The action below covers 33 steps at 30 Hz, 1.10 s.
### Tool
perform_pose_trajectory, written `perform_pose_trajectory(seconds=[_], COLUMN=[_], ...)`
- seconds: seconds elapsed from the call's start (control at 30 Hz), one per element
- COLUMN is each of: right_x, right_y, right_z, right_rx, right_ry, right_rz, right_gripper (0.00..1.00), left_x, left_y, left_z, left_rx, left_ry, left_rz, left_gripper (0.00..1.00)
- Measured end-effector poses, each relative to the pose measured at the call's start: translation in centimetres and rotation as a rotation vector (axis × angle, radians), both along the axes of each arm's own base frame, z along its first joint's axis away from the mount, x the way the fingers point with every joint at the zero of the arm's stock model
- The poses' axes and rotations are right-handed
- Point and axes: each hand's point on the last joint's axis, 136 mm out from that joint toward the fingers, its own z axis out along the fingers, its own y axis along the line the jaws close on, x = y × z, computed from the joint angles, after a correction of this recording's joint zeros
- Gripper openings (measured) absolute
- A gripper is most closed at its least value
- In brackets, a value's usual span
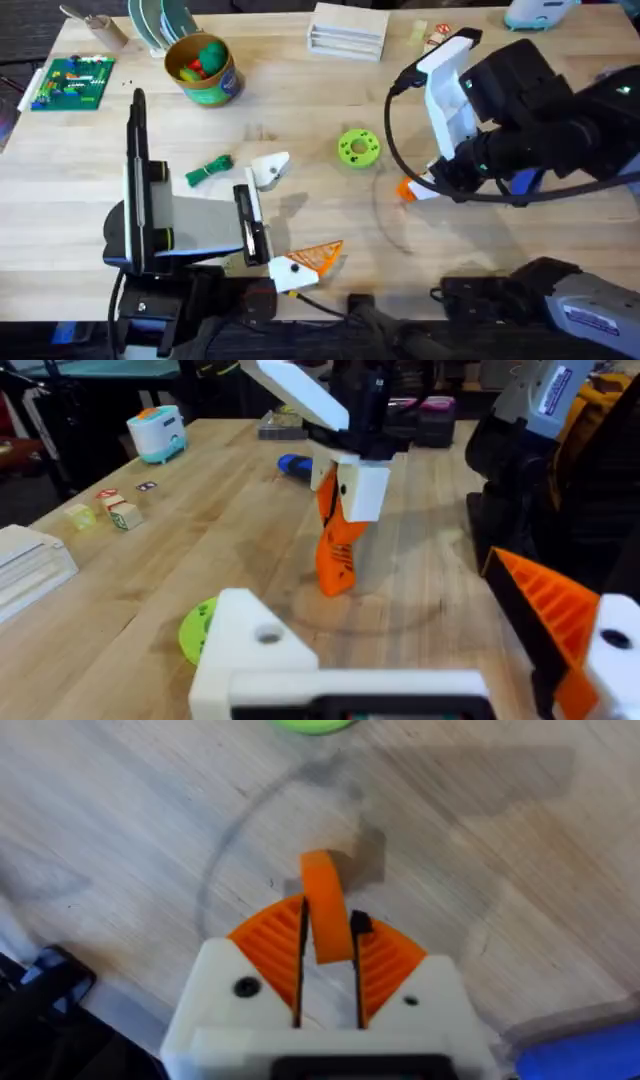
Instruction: Pick up the gripper from the table and insert it into the empty holder that is missing its gripper. Then pick up a screw, insert it into the mounting hole, and use the screwdriver to tighten it. Finally, clean up the table by picking up the vegetable and placing it into the bucket.
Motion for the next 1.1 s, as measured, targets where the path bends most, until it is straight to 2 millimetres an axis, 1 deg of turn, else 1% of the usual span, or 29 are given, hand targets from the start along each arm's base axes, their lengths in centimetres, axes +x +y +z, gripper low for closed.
perform_pose_trajectory(seconds=[0.1, 0.17, 0.27, 0.37, 0.47, 0.57, 0.63, 0.73, 0.77, 0.8, 0.83, 1.0, 1.1], right_x=[0.0, 0.0, 0.1, 0.6, 1.5, 3.0, 3.8, 4.0, 3.9, 3.8, 3.5, 2.2, 1.4], right_y=[0.0, 0.0, 0.0, 0.3, 0.7, 1.6, 2.5, 3.9, 4.5, 5.0, 5.5, 8.0, 9.1], right_z=[0.0, 0.0, 0.2, 1.1, 3.5, 7.6, 10.6, 13.9, 14.7, 14.9, 14.6, 11.5, 10.5], right_rx=[0.001, 0.000, 0.002, 0.014, 0.054, 0.152, 0.257, 0.428, 0.493, 0.541, 0.589, 0.818, 0.925], right_ry=[-0.001, -0.001, -0.004, -0.030, -0.100, -0.218, -0.310, -0.390, -0.405, -0.406, -0.393, -0.250, -0.152], right_rz=[0.000, 0.000, 0.000, 0.000, -0.016, -0.080, -0.116, -0.142, -0.143, -0.145, -0.149, -0.187, -0.208], right_gripper=[0.118, 0.019, 0.017, 0.015, 0.014, 0.012, 0.012, 0.012, 0.011, 0.011, 0.011, 0.009, 0.009], left_x=[0.1, 0.1, 0.1, 0.1, 0.1, 0.1, 0.1, 0.1, 0.1, 0.1, 0.1, 0.1, 0.2], left_y=[0.0, 0.0, 0.0, 0.0, 0.0, 0.0, 0.0, 0.0, 0.0, 0.0, 0.0, 0.0, 0.0], left_z=[0.0, 0.0, 0.0, 0.0, 0.0, 0.0, 0.0, 0.0, 0.0, 0.0, 0.0, 0.0, 0.0], left_rx=[0.000, 0.000, 0.000, 0.000, 0.000, 0.000, 0.000, 0.000, 0.000, 0.000, 0.000, 0.000, 0.000], left_ry=[0.001, 0.000, 0.001, 0.000, 0.000, 0.001, 0.000, 0.000, 0.001, 0.001, 0.001, 0.001, 0.002], left_rz=[0.004, 0.007, 0.007, 0.007, 0.007, 0.007, 0.007, 0.007, 0.007, 0.007, 0.007, 0.008, 0.012], left_gripper=[0.993, 0.993, 0.993, 0.992, 0.993, 0.992, 0.993, 0.993, 0.993, 0.993, 0.993, 0.993, 0.993])
